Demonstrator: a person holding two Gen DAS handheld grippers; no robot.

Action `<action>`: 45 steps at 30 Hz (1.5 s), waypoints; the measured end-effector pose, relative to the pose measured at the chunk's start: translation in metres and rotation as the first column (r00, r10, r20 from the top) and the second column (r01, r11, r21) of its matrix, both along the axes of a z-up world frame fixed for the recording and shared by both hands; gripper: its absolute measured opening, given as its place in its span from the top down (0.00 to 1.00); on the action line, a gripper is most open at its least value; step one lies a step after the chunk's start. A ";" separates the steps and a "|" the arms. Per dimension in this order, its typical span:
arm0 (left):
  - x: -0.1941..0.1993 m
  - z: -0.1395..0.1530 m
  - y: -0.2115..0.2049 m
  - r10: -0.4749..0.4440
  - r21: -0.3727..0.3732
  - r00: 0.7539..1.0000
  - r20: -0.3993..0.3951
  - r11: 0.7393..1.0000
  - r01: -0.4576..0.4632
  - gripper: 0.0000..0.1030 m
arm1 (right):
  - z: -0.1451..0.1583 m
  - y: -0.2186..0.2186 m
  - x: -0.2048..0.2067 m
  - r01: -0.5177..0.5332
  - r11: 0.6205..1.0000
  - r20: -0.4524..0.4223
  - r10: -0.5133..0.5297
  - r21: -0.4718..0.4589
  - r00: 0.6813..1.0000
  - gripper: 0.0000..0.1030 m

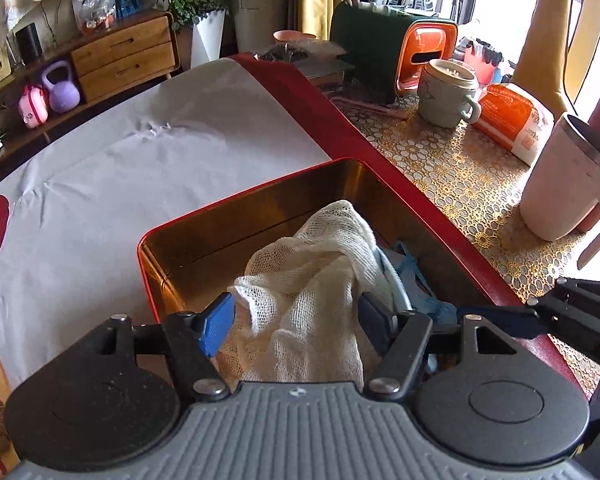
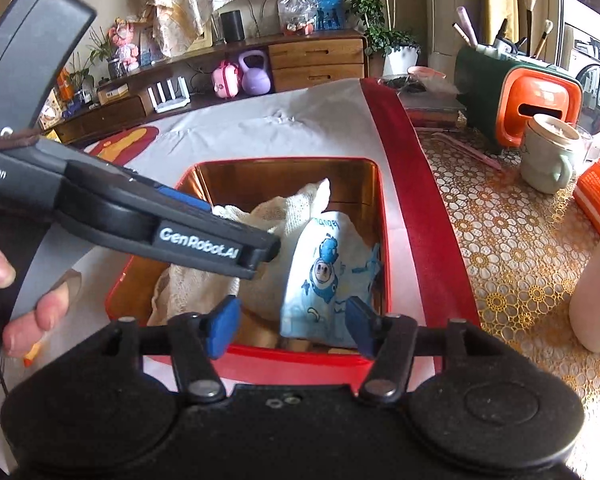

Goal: Organize soft objects
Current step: 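Open both tools and release the cloth and bib into the tin, then lower the right tool onto the yellow duck while the left tool reaches the blue gloves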

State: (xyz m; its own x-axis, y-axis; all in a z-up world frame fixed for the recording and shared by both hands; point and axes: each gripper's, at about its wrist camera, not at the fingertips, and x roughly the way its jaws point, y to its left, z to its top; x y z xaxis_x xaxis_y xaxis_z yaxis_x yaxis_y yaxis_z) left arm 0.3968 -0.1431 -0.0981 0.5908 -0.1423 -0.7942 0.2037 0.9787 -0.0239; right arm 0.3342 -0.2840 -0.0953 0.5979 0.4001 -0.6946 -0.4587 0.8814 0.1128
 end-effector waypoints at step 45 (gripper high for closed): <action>-0.222 0.091 0.176 0.234 -0.171 0.951 0.202 0.964 -0.201 0.01 | 0.084 0.077 -0.122 -0.130 0.984 0.127 0.115 0.123 0.985 0.01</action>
State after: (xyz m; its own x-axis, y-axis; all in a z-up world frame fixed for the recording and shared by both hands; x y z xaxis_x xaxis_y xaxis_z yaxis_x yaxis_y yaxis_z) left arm 0.1745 0.0328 -0.0075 0.7768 -0.0961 -0.6224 0.0025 0.9888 -0.1495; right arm 0.2125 -0.2069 -0.0117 0.6140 0.5581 -0.5581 -0.5794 0.7989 0.1615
